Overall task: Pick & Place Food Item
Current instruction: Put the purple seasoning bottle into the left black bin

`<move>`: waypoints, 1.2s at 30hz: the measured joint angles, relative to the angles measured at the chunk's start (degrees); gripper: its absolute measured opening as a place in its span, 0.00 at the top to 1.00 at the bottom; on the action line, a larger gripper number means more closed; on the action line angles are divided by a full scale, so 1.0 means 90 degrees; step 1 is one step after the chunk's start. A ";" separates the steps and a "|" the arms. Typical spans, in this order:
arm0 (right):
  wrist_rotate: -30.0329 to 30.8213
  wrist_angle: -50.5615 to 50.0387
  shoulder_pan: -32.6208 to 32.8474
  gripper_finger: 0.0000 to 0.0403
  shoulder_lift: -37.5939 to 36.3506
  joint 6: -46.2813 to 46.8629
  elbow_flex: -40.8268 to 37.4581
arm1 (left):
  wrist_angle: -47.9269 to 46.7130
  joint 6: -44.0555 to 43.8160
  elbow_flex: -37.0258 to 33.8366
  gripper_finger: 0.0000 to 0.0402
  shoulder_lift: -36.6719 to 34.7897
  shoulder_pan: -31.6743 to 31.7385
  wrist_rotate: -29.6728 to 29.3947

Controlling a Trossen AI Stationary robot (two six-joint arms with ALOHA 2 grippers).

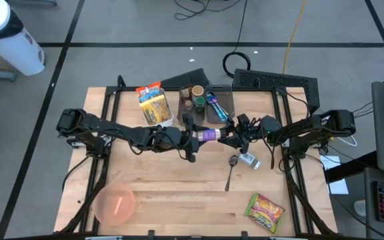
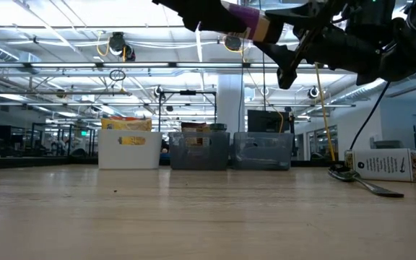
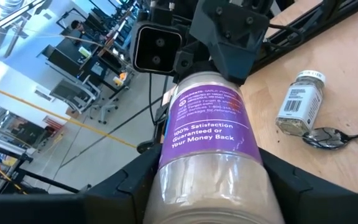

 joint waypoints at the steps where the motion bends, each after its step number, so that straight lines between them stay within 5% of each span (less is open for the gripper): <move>1: -0.0001 0.0005 0.0000 0.47 0.0000 -0.0027 0.0000 | -0.0002 0.0000 0.0000 0.50 -0.0002 0.0000 0.0001; 9: -0.0003 -0.0011 0.0000 0.51 0.0000 -0.0057 0.0000 | -0.0044 -0.0009 0.0000 0.48 -0.0002 -0.0002 0.0063; 21: -0.0012 0.0015 0.0019 0.38 -0.0005 -0.0163 0.0000 | -0.0049 -0.0017 -0.0002 0.47 -0.0002 -0.0002 0.0122; 36: 0.0039 0.0115 0.0005 0.39 -0.0005 0.0131 0.0000 | -0.0046 0.0116 -0.0005 0.47 0.0002 -0.0002 0.0141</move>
